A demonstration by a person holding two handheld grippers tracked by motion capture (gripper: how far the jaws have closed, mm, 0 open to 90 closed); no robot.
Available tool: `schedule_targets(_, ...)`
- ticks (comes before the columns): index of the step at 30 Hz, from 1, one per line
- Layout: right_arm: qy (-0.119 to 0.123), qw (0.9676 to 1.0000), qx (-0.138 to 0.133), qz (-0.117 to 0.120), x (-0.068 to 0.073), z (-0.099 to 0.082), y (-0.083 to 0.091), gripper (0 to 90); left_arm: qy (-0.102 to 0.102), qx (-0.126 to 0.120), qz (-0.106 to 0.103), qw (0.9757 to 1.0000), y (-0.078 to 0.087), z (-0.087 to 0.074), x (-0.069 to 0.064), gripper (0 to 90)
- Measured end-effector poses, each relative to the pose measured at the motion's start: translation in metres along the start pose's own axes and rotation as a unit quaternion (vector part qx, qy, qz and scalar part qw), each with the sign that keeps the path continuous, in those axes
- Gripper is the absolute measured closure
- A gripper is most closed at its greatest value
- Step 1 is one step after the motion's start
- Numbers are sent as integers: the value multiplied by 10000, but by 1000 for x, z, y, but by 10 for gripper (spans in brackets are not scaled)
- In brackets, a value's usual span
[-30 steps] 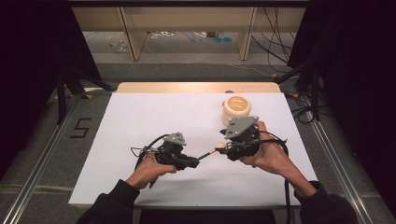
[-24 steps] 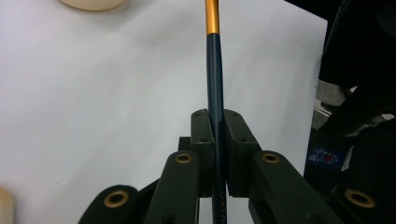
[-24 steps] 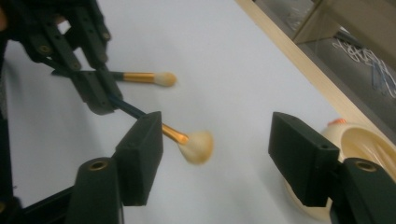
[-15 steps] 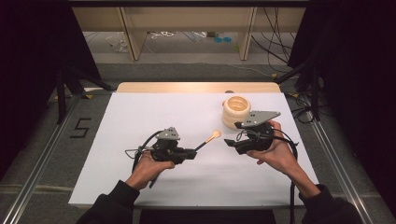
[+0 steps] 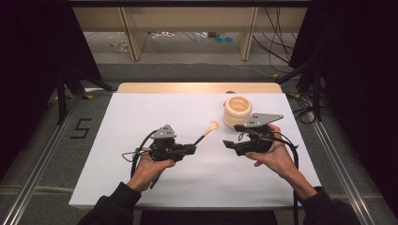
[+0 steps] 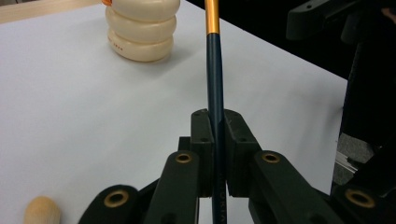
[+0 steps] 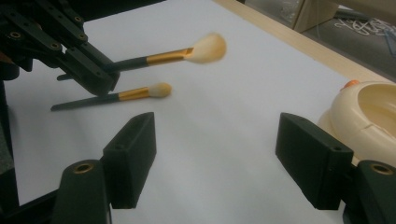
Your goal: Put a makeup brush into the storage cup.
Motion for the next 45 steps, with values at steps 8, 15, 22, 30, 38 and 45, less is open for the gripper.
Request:
schedule_targets(8, -604, 9968, -416, 329, 4, -3, -12, 275, 105, -305, 145, 9994, 4, 5, -2, 837)
schedule_targets(15, -1049, 9880, -967, 585, 6, 5, -16, 280, 128, -553, 202, 9982, 5, 8, -4, 837)
schedule_targets(22, -1212, 9821, -1228, 754, 7, 8, -26, 298, 121, -647, 303, 9974, 5, 10, -5, 837)
schedule_targets(30, -1625, 9680, -1591, 1060, 12, 19, -34, 348, 147, -758, 305, 9965, 4, 12, -10, 838)
schedule_targets(38, -1863, 9607, -1634, 1251, 19, 24, -39, 381, 159, -863, 283, 9957, 4, 13, -14, 838)
schedule_targets(45, -1973, 9543, -1780, 1366, 21, 29, -41, 453, 187, -1032, 329, 9939, 6, 16, -14, 838)
Point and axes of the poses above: each handheld gripper's, and its own axes: y roughly backward along the jaws, z roughly out of its top, x roughly to its left, the point moved 5 cm from there along -y, roughly forward along the jaws, and after that the axes turned 3 degrees about y, right-handed, at the moved point
